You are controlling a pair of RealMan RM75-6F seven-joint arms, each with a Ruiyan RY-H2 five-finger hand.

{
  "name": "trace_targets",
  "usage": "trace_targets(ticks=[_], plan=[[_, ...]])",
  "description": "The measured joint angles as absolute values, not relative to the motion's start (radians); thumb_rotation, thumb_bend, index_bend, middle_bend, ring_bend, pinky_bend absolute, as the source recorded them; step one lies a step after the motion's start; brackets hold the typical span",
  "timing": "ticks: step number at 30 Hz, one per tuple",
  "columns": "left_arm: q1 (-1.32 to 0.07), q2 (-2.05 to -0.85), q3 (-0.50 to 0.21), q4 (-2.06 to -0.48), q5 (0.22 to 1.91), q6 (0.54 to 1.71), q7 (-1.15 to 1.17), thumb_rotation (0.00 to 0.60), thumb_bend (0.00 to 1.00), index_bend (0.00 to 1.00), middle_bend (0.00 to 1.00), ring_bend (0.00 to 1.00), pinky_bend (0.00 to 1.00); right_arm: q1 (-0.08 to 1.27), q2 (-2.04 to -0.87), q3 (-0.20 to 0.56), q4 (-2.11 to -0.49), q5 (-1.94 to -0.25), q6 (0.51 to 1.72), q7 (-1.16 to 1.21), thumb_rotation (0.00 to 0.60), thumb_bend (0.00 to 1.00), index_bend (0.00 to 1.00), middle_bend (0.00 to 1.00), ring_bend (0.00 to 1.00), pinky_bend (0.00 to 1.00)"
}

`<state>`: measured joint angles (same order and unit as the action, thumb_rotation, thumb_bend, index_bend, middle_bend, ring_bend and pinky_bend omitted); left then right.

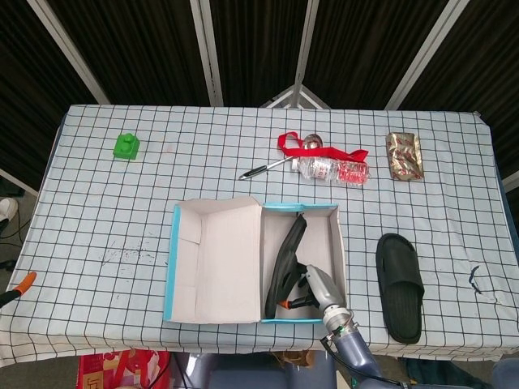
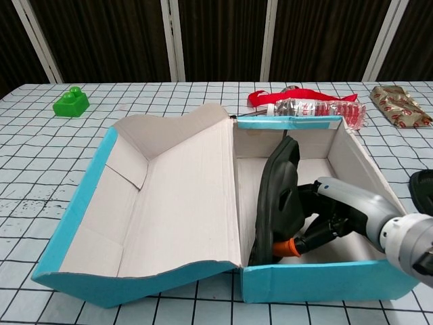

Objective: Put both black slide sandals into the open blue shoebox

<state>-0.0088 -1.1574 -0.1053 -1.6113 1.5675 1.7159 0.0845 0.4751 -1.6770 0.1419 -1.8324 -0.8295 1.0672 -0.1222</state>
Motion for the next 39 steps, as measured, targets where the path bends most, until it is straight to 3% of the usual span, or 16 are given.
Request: trace_targets(ticks=[10,16,28,39], plan=[[-0.009,-1.157,-0.104,-1.613,1.569,1.714,0.088,0.6,0.08,0.11,0.0,0.0,0.1,0.478,-1.659,0.146,-1.846,-0.825,1.048,-0.119,0.6,0.31,0.17,0.29,0.33,0.41],[-0.008,-1.157,-0.105,-1.614,1.567,1.715,0.088,0.6,0.08,0.11,0.0,0.0,0.1,0.481,-1.648,0.147,-1.852,-0.826,1.023,-0.105,0.6,0.31,0.09,0.14,0.3,0.39],[-0.01,-1.157,-0.104,-1.614,1.567,1.711,0.09,0.6,0.08,0.11,0.0,0.0,0.1,0.491,-1.606,0.14,-1.865,-0.854,0.966,-0.073,0.6,0.17,0.05,0.08,0.29,0.37],[-0.01,-1.158,-0.103,-1.614,1.567,1.71,0.092,0.6,0.08,0.11,0.0,0.0,0.1,0.495,-1.617,0.144,-1.86,-0.851,1.005,-0.092,0.6,0.17,0.01,0.05,0.28,0.37]])
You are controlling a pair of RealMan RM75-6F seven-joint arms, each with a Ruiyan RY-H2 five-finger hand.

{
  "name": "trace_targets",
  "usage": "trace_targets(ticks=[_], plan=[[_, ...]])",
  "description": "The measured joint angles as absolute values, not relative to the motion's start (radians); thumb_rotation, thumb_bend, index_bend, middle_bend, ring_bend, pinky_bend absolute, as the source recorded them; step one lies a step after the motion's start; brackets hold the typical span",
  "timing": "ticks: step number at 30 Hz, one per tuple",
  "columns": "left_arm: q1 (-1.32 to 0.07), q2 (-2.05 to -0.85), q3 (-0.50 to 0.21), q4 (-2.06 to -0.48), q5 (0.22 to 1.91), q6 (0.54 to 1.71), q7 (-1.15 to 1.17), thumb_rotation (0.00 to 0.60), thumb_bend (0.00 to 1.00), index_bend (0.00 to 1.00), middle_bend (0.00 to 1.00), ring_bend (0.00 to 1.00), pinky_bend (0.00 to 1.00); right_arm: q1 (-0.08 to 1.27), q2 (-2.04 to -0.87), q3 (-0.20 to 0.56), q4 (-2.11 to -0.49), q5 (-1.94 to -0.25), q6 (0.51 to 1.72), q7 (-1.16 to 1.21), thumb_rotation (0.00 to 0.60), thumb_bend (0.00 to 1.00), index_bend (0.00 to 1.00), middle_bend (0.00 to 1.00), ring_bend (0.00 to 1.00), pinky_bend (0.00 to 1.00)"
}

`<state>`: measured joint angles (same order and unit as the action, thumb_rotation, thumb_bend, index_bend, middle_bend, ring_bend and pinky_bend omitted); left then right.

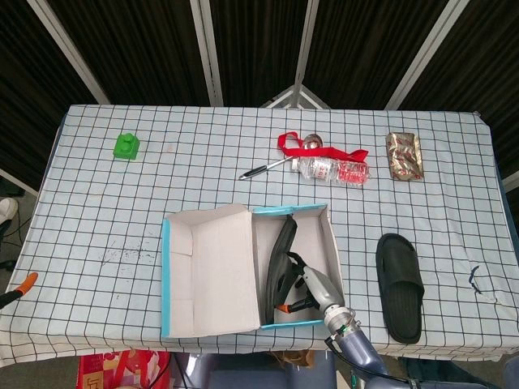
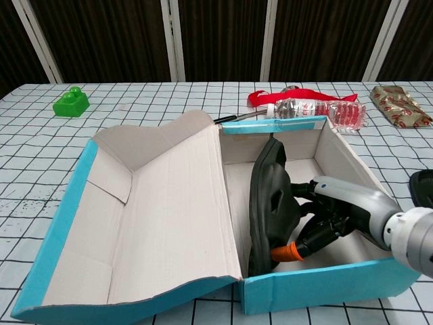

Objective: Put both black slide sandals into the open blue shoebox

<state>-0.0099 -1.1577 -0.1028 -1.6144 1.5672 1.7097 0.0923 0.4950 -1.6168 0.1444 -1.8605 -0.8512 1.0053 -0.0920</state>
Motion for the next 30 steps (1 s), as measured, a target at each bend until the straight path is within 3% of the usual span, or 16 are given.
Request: trace_targets(ticks=[15,30], plan=[[-0.008,-1.157,-0.102,-1.616,1.57,1.713,0.093,0.6,0.08,0.11,0.0,0.0,0.1,0.497,-1.696,0.189,-1.801,-0.762,1.156,-0.197,0.6,0.17,0.0,0.05,0.28,0.37],[-0.008,-1.156,-0.101,-1.617,1.57,1.712,0.093,0.6,0.08,0.11,0.0,0.0,0.1,0.488,-1.757,0.248,-1.786,-0.7,1.218,-0.217,0.6,0.17,0.0,0.05,0.28,0.37]])
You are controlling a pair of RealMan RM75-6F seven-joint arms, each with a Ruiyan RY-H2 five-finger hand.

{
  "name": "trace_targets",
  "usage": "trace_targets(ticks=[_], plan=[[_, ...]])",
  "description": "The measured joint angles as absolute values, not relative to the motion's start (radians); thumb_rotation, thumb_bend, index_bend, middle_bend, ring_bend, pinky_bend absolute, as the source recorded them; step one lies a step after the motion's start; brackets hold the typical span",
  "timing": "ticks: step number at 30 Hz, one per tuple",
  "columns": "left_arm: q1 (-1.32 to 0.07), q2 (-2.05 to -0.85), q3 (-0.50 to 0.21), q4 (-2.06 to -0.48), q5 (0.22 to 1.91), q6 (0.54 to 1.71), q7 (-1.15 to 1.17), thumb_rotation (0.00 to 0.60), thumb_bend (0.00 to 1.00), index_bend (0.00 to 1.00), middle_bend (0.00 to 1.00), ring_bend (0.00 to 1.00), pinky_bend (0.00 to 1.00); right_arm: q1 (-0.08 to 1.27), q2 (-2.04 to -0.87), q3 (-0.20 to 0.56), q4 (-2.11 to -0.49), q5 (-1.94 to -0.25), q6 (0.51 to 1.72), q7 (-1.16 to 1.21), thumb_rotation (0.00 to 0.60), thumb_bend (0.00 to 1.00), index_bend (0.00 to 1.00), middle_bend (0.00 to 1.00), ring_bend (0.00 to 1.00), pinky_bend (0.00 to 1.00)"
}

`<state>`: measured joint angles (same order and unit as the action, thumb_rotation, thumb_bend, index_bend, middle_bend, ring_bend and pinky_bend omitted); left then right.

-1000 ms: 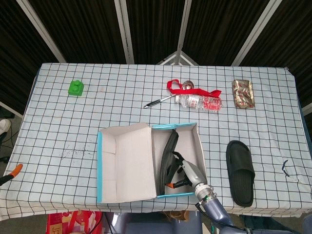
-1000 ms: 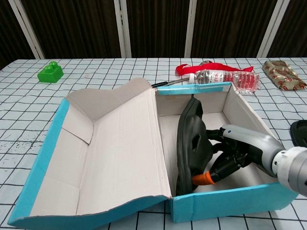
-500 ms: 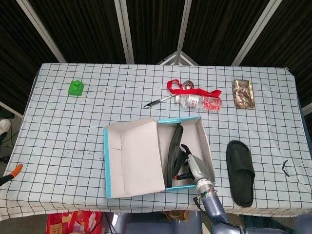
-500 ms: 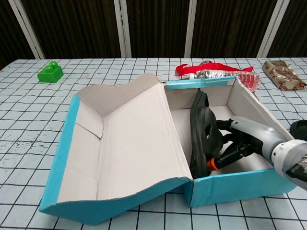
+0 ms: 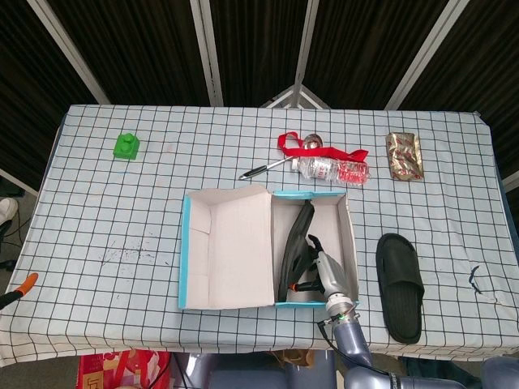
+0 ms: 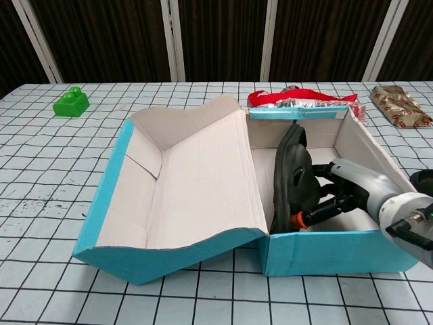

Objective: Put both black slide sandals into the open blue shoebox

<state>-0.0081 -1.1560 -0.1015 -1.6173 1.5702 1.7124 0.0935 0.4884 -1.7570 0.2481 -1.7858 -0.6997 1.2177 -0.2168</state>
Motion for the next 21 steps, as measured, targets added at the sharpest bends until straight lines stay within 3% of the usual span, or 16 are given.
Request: trace_targets(ticks=[10,14,17,21], plan=[[-0.008,-1.153,-0.103,-1.617,1.568,1.712,0.085,0.6,0.08,0.11,0.0,0.0,0.1,0.485,-1.777,0.255,-1.8,-0.701,1.217,-0.214,0.6,0.17,0.0,0.05,0.3,0.38],[-0.007,-1.153,-0.103,-1.617,1.57,1.714,0.086,0.6,0.08,0.11,0.0,0.0,0.1,0.48,-1.772,0.244,-1.814,-0.722,1.211,-0.211,0.6,0.17,0.0,0.05,0.37,0.43],[-0.007,-1.153,-0.103,-1.617,1.567,1.713,0.086,0.6,0.08,0.11,0.0,0.0,0.1,0.477,-1.773,0.247,-1.813,-0.726,1.212,-0.207,0.6,0.17,0.01,0.05,0.49,0.52],[-0.008,-1.154,-0.103,-1.616,1.567,1.71,0.088,0.6,0.08,0.11,0.0,0.0,0.1,0.476,-1.778,0.252,-1.804,-0.732,1.215,-0.205,0.6,0.17,0.02,0.05,0.55,0.6]])
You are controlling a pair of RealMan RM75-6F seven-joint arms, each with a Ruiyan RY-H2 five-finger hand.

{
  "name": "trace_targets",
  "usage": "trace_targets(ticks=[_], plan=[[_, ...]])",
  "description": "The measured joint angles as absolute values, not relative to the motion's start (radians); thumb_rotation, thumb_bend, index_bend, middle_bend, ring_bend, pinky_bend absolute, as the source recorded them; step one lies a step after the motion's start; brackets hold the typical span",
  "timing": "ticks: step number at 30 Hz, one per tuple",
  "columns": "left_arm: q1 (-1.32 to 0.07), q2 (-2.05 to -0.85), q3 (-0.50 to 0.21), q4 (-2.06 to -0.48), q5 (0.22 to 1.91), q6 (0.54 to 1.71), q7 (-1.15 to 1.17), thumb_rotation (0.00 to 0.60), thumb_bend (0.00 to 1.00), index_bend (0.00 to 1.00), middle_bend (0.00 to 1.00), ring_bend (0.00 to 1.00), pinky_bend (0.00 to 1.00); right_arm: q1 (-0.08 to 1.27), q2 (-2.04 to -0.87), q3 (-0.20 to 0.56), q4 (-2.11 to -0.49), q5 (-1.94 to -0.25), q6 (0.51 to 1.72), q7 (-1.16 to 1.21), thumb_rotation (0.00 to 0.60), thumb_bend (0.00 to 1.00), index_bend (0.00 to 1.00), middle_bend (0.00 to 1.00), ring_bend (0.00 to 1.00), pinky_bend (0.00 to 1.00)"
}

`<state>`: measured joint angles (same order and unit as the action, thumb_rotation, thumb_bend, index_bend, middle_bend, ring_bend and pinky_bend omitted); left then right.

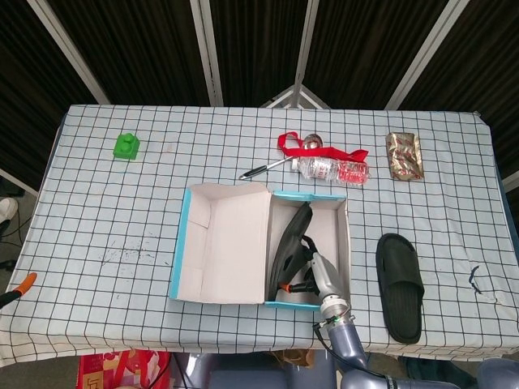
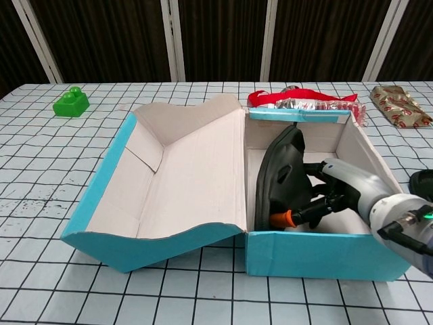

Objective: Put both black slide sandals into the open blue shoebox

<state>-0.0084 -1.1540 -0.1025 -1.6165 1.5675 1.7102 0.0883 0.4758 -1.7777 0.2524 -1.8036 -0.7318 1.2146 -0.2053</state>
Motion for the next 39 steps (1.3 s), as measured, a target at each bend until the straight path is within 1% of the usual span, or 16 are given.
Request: trace_targets(ticks=[5,9,14,20,24,30,39], plan=[[-0.009,-1.155,-0.101,-1.617,1.569,1.709,0.09,0.6,0.08,0.11,0.0,0.0,0.1,0.475,-1.779,0.262,-1.799,-0.733,1.207,-0.196,0.6,0.17,0.02,0.05,0.56,0.64],[-0.008,-1.155,-0.102,-1.617,1.567,1.71,0.09,0.6,0.08,0.12,0.0,0.0,0.1,0.475,-1.786,0.268,-1.787,-0.737,1.215,-0.198,0.6,0.17,0.03,0.02,0.61,0.67],[-0.009,-1.153,-0.102,-1.619,1.563,1.705,0.093,0.6,0.08,0.12,0.0,0.0,0.1,0.475,-1.791,0.271,-1.776,-0.743,1.22,-0.201,0.6,0.17,0.03,0.0,0.63,0.67],[-0.008,-1.152,-0.101,-1.621,1.563,1.705,0.095,0.6,0.08,0.12,0.0,0.0,0.1,0.472,-1.774,0.266,-1.784,-0.75,1.187,-0.188,0.6,0.17,0.0,0.0,0.63,0.67],[-0.008,-1.152,-0.101,-1.622,1.562,1.704,0.096,0.6,0.08,0.12,0.0,0.0,0.1,0.471,-1.759,0.255,-1.793,-0.764,1.164,-0.18,0.6,0.14,0.0,0.0,0.63,0.67],[-0.008,-1.151,-0.101,-1.622,1.561,1.705,0.096,0.6,0.08,0.12,0.0,0.0,0.1,0.472,-1.746,0.247,-1.793,-0.774,1.144,-0.175,0.6,0.04,0.0,0.0,0.63,0.67],[-0.007,-1.15,-0.101,-1.623,1.562,1.706,0.096,0.6,0.08,0.13,0.0,0.0,0.1,0.475,-1.735,0.257,-1.802,-0.773,1.148,-0.176,0.6,0.03,0.0,0.0,0.64,0.68]])
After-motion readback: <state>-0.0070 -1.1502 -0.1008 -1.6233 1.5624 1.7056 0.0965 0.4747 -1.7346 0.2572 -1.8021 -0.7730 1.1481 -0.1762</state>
